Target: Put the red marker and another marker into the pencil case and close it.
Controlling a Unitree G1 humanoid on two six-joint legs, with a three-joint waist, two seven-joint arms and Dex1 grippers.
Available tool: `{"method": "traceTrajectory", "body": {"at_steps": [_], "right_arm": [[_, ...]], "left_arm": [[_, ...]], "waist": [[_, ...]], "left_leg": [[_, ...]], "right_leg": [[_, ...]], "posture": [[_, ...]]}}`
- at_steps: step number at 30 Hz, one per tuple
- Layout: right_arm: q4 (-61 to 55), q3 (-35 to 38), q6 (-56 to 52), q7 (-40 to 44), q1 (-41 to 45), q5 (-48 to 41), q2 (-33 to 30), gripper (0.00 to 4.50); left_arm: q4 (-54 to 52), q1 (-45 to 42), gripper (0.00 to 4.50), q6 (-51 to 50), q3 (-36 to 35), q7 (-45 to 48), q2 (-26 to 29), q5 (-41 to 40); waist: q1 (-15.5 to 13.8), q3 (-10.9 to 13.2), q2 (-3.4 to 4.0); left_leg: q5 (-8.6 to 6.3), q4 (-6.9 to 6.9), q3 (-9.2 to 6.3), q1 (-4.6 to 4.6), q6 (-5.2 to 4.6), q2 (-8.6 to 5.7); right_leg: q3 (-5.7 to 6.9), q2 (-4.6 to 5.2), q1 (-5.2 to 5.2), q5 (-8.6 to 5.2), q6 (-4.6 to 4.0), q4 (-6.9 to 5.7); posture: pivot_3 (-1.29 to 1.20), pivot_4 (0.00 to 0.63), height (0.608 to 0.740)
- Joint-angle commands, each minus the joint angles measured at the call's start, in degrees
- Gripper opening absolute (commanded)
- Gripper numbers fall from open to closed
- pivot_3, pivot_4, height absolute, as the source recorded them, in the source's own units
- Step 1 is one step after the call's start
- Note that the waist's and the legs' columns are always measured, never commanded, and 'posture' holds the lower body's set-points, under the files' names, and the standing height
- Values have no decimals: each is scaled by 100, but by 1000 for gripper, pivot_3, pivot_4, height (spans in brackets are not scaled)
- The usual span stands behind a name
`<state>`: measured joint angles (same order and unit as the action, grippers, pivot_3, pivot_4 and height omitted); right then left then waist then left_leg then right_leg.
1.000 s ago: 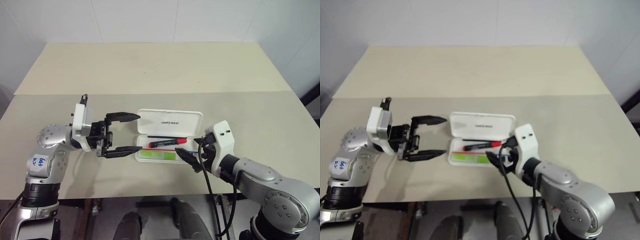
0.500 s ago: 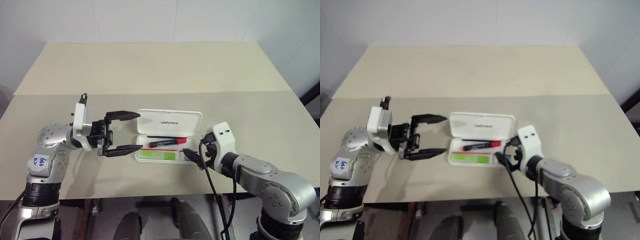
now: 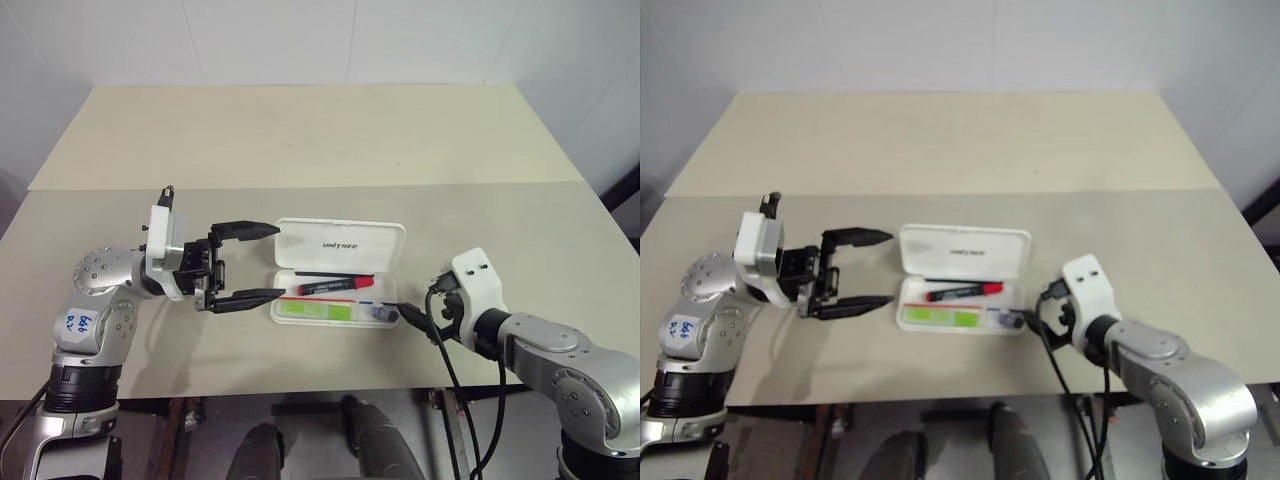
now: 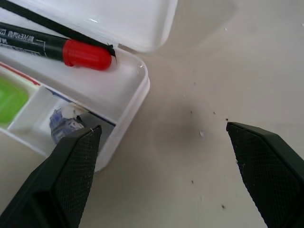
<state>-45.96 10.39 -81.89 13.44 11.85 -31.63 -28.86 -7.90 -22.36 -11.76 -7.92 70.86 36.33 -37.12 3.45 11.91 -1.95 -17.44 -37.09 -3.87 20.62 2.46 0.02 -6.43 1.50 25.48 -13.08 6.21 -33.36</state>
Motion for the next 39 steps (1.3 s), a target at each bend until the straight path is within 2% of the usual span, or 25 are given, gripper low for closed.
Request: {"method": "traceTrajectory", "body": {"at_steps": [1,14,21,34,39], "right_arm": [[33,184,196,64,90,35,-45,4455],[32,87,305,27,36,13,111,4455],[-3,155,392,167,-194,7,-106,4455],[-17,-366,481,74,74,-11,293,4455],[34,-356,522,111,150,22,259,4455]], "left_arm": [[4,-130,4500,55,-33,11,26,4],[-63,-90,4500,15,-66,-31,37,-13],[-55,-66,4500,16,-95,-28,69,-12],[-66,-45,4500,72,-143,-106,88,41],[290,-319,4500,328,-353,-276,162,236]], "waist": [[-3,0,0],[-9,0,0],[-10,0,-1],[-11,0,0],[-17,0,-1]], "left_leg": [[0,-2,0,0,0,0],[-1,0,0,2,-1,-1],[-1,-2,1,2,-1,-1],[-1,-1,1,1,-1,-1],[-1,-2,0,0,-1,-1]], "right_leg": [[0,0,0,-1,-1,0],[-1,0,0,8,16,0],[-2,1,0,8,15,0],[-2,0,0,9,17,-2],[-1,0,0,9,17,-4]], "posture": [[0,150,740],[0,150,740],[0,150,740],[0,150,740],[0,150,740]]}}
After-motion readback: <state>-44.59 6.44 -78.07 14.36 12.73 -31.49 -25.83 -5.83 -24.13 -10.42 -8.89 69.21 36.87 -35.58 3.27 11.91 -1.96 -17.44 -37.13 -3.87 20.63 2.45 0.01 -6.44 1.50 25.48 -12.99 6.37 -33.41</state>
